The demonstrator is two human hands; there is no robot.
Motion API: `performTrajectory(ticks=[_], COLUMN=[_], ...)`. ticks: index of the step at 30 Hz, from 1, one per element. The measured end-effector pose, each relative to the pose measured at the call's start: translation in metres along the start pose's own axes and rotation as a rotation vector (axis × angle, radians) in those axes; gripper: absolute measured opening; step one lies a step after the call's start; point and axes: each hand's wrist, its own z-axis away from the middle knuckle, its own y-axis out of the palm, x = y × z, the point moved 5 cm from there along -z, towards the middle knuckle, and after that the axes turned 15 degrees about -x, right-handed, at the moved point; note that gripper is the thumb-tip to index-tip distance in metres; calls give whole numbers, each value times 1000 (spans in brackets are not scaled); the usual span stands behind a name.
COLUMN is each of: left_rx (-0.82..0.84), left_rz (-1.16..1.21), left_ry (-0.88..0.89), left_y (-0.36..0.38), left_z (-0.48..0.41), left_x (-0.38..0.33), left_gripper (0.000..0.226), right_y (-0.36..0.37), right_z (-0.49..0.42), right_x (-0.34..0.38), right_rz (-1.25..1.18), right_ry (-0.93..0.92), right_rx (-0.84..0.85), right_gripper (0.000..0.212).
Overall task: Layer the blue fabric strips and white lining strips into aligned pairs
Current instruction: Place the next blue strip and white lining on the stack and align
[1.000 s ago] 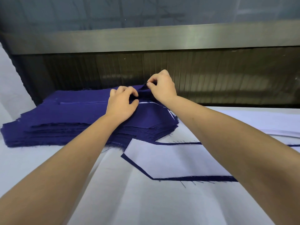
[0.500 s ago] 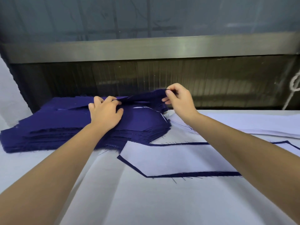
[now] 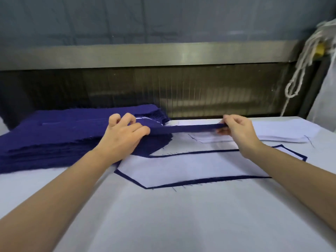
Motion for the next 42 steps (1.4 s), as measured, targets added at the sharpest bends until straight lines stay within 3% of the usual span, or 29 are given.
performTrajectory(ticks=[4,6,10,14,24,35,39,42], left_rx=[0,-19,10,103,100,171,182,164], left_rz=[19,18,-6,-42,40,442,516,531], left_ry=[60,69,96,56,-68,-105,34,63], left_y=[-3,-5,-8,-7,-12,-18,-30,-38], left_z=[1,1,11,19,21,14,28,34], left_x=[-15,-15,-13,-10,-7,-21,-37,-40], left_gripper=[34,40,24,32,39,39,33,44], right_y=[-33,-43,-62,-83,-99,-115,-118,-118], right_z=[9,10,10,12,6,3,1,1], right_x=[-9,-8,-7,-10,-6,-4,-5,-5], right_rz=[211,251,377,531,912,1020,996,977], right_ry=[-143,-196,-280,-355,-530,-475,-458,-466], right_rx=[1,9,39,20,69,21,27,19], right_gripper=[12,19,26,30,30,35,36,36])
